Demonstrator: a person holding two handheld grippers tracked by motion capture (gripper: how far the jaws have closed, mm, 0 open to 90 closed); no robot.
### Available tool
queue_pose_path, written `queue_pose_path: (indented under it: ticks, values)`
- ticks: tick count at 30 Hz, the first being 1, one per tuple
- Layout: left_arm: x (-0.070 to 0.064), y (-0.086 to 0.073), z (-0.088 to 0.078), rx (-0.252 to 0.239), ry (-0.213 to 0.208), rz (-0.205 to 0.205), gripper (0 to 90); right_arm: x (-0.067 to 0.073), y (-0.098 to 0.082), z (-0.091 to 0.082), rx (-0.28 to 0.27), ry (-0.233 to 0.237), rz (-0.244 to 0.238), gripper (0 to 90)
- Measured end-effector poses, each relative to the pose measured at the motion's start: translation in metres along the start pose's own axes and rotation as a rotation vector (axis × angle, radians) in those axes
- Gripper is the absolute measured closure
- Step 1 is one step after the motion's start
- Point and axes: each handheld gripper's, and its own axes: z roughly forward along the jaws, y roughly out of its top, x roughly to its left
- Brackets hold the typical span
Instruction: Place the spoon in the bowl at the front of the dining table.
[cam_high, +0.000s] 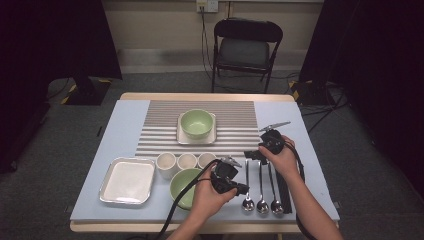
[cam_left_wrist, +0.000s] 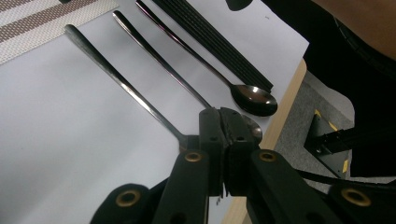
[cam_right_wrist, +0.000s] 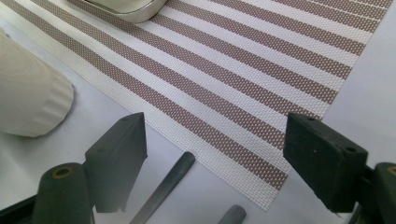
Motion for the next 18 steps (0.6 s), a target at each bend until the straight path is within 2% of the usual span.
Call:
queue_pose_path:
  ticks: [18]
  values:
    - [-0.0044,-0.0047,0.0103,0.001,0.021,0.008,89.4,0.0025,0.0007,-0.0008,-0.002,0.002,-0.015,21.1]
